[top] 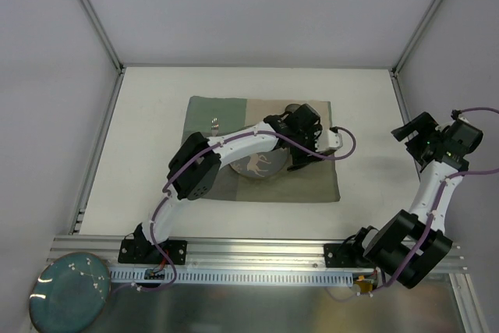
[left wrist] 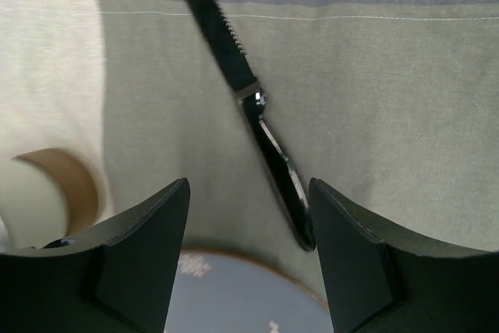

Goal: Set the dinner table for one person

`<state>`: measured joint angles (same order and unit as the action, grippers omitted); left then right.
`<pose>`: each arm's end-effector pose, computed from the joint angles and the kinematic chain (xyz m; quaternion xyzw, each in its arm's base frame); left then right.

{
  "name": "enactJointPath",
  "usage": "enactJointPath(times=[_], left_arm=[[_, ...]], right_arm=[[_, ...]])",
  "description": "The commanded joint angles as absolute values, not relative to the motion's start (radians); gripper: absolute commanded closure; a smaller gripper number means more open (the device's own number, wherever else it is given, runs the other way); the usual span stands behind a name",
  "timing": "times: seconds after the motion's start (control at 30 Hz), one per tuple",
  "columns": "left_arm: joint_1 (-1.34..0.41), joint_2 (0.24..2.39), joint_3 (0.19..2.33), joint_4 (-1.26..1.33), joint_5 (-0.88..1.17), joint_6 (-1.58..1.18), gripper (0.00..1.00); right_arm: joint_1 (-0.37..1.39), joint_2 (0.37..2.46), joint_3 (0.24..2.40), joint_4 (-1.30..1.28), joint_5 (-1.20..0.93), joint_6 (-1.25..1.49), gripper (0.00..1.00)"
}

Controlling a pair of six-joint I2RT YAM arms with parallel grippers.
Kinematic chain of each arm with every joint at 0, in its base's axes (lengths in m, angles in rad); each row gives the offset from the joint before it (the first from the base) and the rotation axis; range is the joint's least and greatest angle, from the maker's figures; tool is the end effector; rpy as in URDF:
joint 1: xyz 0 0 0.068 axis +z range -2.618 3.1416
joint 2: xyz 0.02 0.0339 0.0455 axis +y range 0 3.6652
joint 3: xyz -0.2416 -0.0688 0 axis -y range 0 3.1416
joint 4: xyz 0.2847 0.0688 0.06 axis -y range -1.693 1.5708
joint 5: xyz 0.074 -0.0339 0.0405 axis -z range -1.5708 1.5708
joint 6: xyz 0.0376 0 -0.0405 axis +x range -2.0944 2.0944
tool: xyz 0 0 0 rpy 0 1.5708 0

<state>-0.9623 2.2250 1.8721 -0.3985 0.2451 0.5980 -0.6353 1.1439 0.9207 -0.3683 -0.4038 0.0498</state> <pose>0.2987 -0.4447 0.1877 0.6749 0.6128 -0.1819 0.3685 0.2511 -0.1667 0.2684 0.2016 0.8460 0.0365 0.4922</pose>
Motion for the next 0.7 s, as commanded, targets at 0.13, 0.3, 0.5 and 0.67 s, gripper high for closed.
enactJointPath(times=[0.13, 0.3, 0.5, 0.67], left_arm=[[-0.971, 2.304, 1.993, -0.429, 0.330, 0.577, 0.36], [-0.971, 2.325, 2.003, -0.430, 0.342, 0.571, 0.36], [-0.973, 2.347, 2.003, -0.428, 0.344, 0.557, 0.36], [-0.973, 2.370, 2.006, -0.428, 0.342, 0.549, 0.36]], right_arm=[[-0.649, 1.152, 0.916, -0.330, -0.448, 0.057, 0.13], [-0.649, 1.164, 0.917, -0.330, -0.465, 0.064, 0.13], [-0.650, 1.152, 0.917, -0.330, -0.477, 0.069, 0.13], [-0.650, 1.143, 0.917, -0.328, -0.486, 0.071, 0.13]])
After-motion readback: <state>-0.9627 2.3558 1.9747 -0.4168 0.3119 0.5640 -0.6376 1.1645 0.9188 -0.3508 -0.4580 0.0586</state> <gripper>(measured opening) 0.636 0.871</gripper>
